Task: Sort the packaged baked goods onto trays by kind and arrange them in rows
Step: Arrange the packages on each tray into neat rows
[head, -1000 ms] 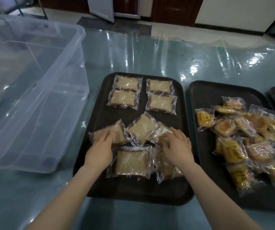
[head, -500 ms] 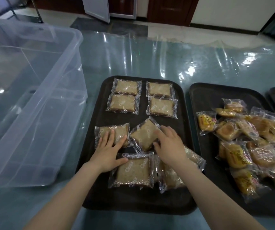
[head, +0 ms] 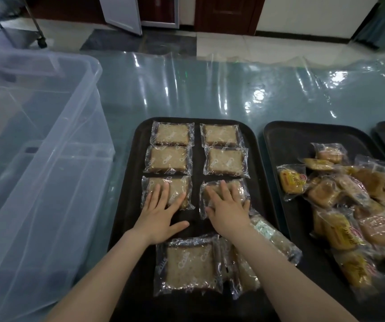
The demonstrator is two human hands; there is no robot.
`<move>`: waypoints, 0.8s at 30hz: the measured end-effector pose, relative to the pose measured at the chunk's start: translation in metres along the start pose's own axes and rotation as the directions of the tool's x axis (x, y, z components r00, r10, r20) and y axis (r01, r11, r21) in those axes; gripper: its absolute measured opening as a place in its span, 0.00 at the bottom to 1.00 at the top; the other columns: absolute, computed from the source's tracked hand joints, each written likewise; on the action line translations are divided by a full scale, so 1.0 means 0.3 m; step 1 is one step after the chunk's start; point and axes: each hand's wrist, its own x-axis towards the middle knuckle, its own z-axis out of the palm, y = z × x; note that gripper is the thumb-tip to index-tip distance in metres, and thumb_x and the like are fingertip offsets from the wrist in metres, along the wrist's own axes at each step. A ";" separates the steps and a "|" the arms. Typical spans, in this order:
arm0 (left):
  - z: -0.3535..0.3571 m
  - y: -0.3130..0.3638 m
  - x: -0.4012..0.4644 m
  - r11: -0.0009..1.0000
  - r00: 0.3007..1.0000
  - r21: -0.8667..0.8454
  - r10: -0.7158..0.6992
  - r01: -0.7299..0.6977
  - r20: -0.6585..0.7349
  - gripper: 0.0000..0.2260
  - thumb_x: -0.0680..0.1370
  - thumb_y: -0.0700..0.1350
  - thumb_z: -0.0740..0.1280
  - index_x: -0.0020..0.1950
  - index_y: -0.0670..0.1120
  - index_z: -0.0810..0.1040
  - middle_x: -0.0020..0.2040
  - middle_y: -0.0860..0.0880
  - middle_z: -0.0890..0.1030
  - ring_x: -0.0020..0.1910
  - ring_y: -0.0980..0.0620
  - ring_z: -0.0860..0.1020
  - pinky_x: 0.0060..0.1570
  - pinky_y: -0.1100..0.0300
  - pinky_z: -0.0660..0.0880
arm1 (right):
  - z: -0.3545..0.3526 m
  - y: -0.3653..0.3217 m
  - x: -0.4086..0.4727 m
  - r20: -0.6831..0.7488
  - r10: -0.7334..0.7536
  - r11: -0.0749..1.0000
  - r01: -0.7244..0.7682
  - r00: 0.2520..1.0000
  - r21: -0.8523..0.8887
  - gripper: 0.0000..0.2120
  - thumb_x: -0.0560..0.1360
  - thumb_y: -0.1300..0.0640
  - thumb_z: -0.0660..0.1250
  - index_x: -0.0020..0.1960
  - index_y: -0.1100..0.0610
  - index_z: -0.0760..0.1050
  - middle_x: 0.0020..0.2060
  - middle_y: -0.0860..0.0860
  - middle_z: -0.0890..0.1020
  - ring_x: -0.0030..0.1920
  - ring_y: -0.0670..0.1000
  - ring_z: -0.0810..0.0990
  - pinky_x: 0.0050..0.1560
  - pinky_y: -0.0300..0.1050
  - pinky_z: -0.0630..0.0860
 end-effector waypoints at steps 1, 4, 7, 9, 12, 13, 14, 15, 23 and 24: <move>0.001 0.005 0.008 1.000 1.000 0.003 0.002 -0.002 -0.015 0.35 0.75 0.69 0.51 0.71 0.65 0.30 0.69 0.47 0.21 0.66 0.46 0.20 0.65 0.52 0.26 | 0.004 -0.009 0.010 -0.008 0.033 0.999 -0.033 0.999 -0.004 0.27 0.81 0.44 0.52 0.76 0.38 0.45 0.77 0.49 0.38 0.75 0.58 0.33 0.69 0.71 0.41; -0.005 0.011 0.031 1.000 0.999 0.002 0.020 -0.020 -0.038 0.33 0.76 0.69 0.50 0.71 0.66 0.31 0.70 0.47 0.21 0.66 0.45 0.20 0.65 0.51 0.26 | 0.013 -0.026 0.041 -0.045 0.102 0.995 -0.103 0.994 -0.007 0.27 0.81 0.44 0.48 0.76 0.41 0.40 0.77 0.51 0.36 0.74 0.61 0.31 0.68 0.72 0.39; -0.014 0.018 0.048 0.999 0.998 -0.026 0.022 -0.023 -0.055 0.32 0.76 0.68 0.50 0.72 0.65 0.32 0.70 0.47 0.22 0.68 0.45 0.22 0.66 0.51 0.27 | 0.020 -0.025 0.052 -0.037 0.110 0.994 -0.110 0.993 -0.014 0.30 0.80 0.40 0.47 0.76 0.42 0.37 0.76 0.53 0.34 0.73 0.61 0.29 0.67 0.73 0.37; -0.015 0.027 0.035 0.997 0.992 -0.065 0.030 -0.038 -0.120 0.32 0.78 0.64 0.52 0.74 0.63 0.35 0.71 0.47 0.24 0.70 0.46 0.25 0.68 0.51 0.29 | 0.018 -0.015 0.039 -0.011 0.085 0.996 -0.085 0.996 -0.040 0.36 0.76 0.33 0.50 0.76 0.42 0.35 0.75 0.53 0.31 0.72 0.62 0.27 0.66 0.73 0.35; -0.017 0.038 -0.030 0.983 0.938 -0.155 0.041 -0.100 -0.343 0.31 0.79 0.53 0.59 0.76 0.59 0.45 0.75 0.51 0.31 0.73 0.53 0.31 0.71 0.55 0.34 | -0.013 0.001 -0.001 -0.067 0.035 0.999 -0.036 0.997 -0.017 0.39 0.74 0.30 0.54 0.75 0.40 0.35 0.73 0.49 0.30 0.72 0.62 0.27 0.66 0.69 0.33; -0.018 0.046 -0.060 0.974 0.924 -0.194 0.035 -0.117 -0.382 0.30 0.79 0.51 0.60 0.76 0.58 0.47 0.76 0.52 0.35 0.75 0.54 0.34 0.71 0.57 0.37 | -0.028 0.009 -0.023 -0.128 0.023 1.000 -0.024 0.991 -0.002 0.39 0.74 0.32 0.56 0.75 0.40 0.37 0.74 0.48 0.32 0.72 0.62 0.28 0.66 0.66 0.34; -0.016 0.058 -0.093 0.960 0.921 -0.248 0.022 -0.127 -0.389 0.29 0.79 0.50 0.61 0.76 0.58 0.50 0.77 0.54 0.41 0.76 0.55 0.39 0.71 0.58 0.40 | -0.040 0.019 -0.048 -0.190 0.022 1.000 -0.019 0.982 0.017 0.38 0.75 0.36 0.58 0.76 0.41 0.41 0.76 0.48 0.36 0.74 0.61 0.32 0.68 0.64 0.36; -0.011 0.076 -0.128 0.940 0.927 -0.315 0.002 -0.129 -0.375 0.27 0.79 0.49 0.61 0.76 0.58 0.53 0.77 0.56 0.45 0.76 0.56 0.45 0.71 0.60 0.45 | -0.051 0.032 -0.078 -0.244 0.037 0.998 -0.025 0.969 0.050 0.35 0.75 0.39 0.61 0.76 0.43 0.48 0.77 0.49 0.44 0.76 0.60 0.39 0.70 0.61 0.40; 0.080 0.228 -0.335 0.813 0.938 -0.568 -0.087 -0.128 -0.336 0.26 0.78 0.48 0.64 0.74 0.58 0.60 0.74 0.59 0.61 0.68 0.67 0.57 0.66 0.69 0.54 | -0.016 0.196 -0.316 -0.270 0.187 0.978 -0.154 0.944 0.138 0.19 0.73 0.42 0.67 0.61 0.48 0.73 0.61 0.51 0.70 0.63 0.54 0.66 0.61 0.49 0.69; 0.090 0.246 -0.348 0.818 0.937 -0.558 -0.072 -0.141 -0.342 0.26 0.78 0.49 0.64 0.74 0.58 0.61 0.73 0.58 0.63 0.69 0.66 0.59 0.66 0.70 0.54 | -0.004 0.201 -0.332 -0.270 0.164 0.983 -0.134 0.949 0.126 0.20 0.73 0.42 0.67 0.62 0.48 0.72 0.61 0.51 0.71 0.64 0.54 0.66 0.62 0.50 0.68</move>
